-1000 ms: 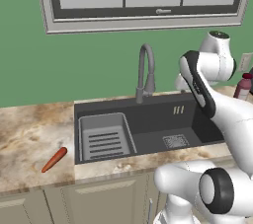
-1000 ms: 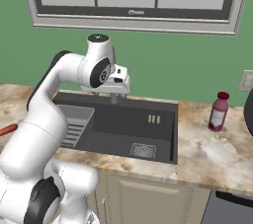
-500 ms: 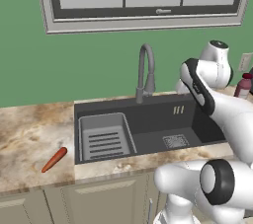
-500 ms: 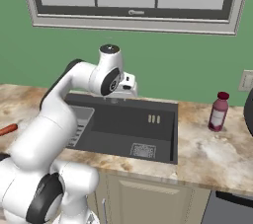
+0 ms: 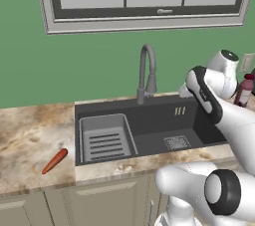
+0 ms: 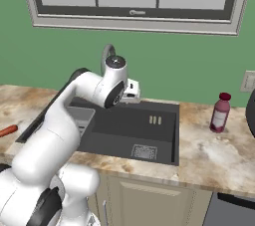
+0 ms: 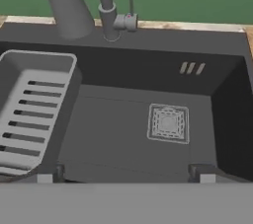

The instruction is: Turn on the sink faucet. Then move the carrot from the counter to the sink. Turn off the sink. Move the vegetable from the sink to the pot next to the stove. Finally move the pot to the rear right burner.

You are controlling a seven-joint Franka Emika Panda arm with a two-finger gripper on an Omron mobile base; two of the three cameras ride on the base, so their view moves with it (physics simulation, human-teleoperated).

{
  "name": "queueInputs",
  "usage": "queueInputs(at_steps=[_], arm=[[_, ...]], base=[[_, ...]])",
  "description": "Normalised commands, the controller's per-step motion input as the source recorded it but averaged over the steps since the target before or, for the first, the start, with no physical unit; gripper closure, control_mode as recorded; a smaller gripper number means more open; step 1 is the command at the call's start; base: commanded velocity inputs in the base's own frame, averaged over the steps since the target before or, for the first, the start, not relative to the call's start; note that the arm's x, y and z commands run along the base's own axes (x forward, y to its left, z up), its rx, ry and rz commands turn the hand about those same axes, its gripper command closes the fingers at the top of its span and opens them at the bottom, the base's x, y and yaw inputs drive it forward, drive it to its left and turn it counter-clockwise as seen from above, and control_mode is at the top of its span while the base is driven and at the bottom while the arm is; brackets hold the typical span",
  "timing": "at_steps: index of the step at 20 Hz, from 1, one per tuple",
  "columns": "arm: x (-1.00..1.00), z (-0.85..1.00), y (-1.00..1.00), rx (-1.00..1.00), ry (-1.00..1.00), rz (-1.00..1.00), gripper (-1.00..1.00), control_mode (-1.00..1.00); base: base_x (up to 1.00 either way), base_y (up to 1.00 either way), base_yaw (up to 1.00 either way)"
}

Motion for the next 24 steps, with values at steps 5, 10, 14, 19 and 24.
queueInputs(at_steps=[5,10,14,19,24], arm=[[-0.06,0.00,0.00,0.06,-0.21,0.03,-1.00,-1.00],[0.05,0.00,0.00,0.05,-0.17,0.07,-1.00,-1.00],[0.42,-0.03,-0.01,0.07,-0.06,0.05,-1.00,-1.00],[0.70,-0.05,-0.09,0.06,-0.02,0.07,-1.00,-1.00],[0.58,-0.06,-0.22,0.05,-0.11,0.13,-1.00,-1.00]], base=[[0.00,0.00,0.00],[0.00,0.00,0.00],[0.00,0.00,0.00],[0.00,0.00,0.00],[0.00,0.00,0.00]])
